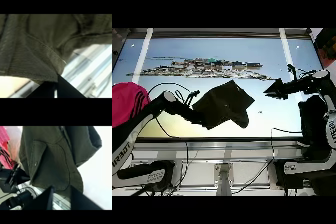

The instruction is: Fold the clothes and pants, and hang the long-sleeved shirts on hangers.

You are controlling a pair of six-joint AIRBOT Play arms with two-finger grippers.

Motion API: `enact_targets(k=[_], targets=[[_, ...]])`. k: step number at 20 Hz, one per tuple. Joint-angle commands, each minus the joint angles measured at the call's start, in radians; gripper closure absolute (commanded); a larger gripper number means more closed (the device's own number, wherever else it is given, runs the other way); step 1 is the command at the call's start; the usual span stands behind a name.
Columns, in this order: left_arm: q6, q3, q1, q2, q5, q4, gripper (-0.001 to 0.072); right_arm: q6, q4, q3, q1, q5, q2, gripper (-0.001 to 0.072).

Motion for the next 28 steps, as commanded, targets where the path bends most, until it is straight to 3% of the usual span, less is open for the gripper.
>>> enact_targets(k=[1, 2, 4, 10, 19, 24, 28], targets=[[0.014, 0.005, 0.007, 0.074, -0.007, -0.035, 0.0693, -0.001, -0.077, -0.017, 0.001, 0.049, 0.000, 0.0595], [0.014, 0.005, 0.019, 0.121, 0.028, -0.034, 0.0693, 0.000, -0.076, -0.039, 0.002, 0.059, 0.000, 0.0584], [-0.010, 0.005, 0.059, 0.200, 0.095, -0.023, 0.0693, 0.000, -0.073, -0.110, 0.016, 0.081, 0.000, 0.0431], [-0.032, 0.005, 0.113, 0.256, 0.117, -0.021, 0.0692, -0.014, -0.011, -0.275, 0.125, 0.020, 0.000, 0.0431], [-0.031, 0.005, 0.111, 0.256, 0.106, -0.021, 0.0691, -0.023, -0.011, -0.267, 0.247, -0.300, -0.047, 0.0426], [-0.031, 0.005, 0.111, 0.257, 0.093, -0.024, 0.0691, -0.024, -0.008, -0.267, 0.277, -0.377, -0.087, 0.0426], [-0.031, 0.005, 0.111, 0.256, 0.087, -0.024, 0.0690, -0.024, 0.000, -0.249, 0.278, -0.360, -0.098, 0.0426]])
